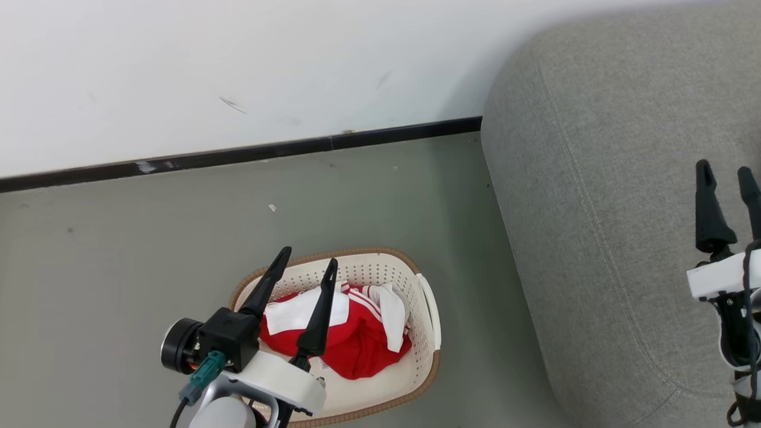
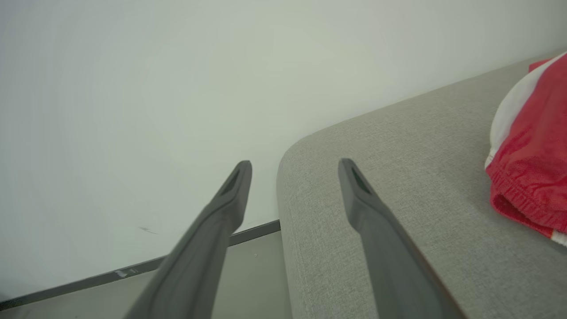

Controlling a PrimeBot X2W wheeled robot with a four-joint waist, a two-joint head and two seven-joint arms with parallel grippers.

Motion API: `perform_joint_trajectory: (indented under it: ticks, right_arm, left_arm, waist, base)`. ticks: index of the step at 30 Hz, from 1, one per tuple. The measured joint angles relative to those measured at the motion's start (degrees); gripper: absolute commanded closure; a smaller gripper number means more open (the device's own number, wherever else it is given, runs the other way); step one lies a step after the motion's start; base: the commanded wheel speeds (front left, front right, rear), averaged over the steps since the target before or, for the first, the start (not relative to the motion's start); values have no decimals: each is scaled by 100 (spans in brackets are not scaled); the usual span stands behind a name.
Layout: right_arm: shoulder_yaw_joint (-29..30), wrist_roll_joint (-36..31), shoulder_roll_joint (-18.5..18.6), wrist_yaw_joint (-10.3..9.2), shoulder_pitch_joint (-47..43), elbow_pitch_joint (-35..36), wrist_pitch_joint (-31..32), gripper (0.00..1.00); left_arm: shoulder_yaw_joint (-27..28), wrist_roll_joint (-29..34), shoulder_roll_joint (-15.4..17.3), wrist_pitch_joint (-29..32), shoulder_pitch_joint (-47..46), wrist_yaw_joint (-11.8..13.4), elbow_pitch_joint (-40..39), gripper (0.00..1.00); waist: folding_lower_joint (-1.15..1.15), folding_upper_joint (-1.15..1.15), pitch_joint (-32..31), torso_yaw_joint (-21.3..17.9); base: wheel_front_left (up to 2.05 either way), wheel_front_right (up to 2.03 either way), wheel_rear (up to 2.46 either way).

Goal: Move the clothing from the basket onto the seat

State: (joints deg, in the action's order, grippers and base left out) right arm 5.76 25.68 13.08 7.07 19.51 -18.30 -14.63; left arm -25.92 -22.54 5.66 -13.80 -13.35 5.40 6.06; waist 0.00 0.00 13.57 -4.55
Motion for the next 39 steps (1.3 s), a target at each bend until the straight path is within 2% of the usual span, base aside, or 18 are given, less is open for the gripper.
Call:
perform_joint_trajectory:
  ticks: [19,39]
  right_arm:
    - [-466,-383,-257,0,-679,424,0,0]
    - [-937,-817,-519,0,-1374,792,0,0]
  left_arm:
    - [299,-66,16,-41,367,57,280,0]
    - [700,-114,44,-42,754,101,354,0]
  waist:
    - [0,0,-556,297]
    - [0,0,-1046,435]
  base:
    - [0,0,0]
    - [0,0,0]
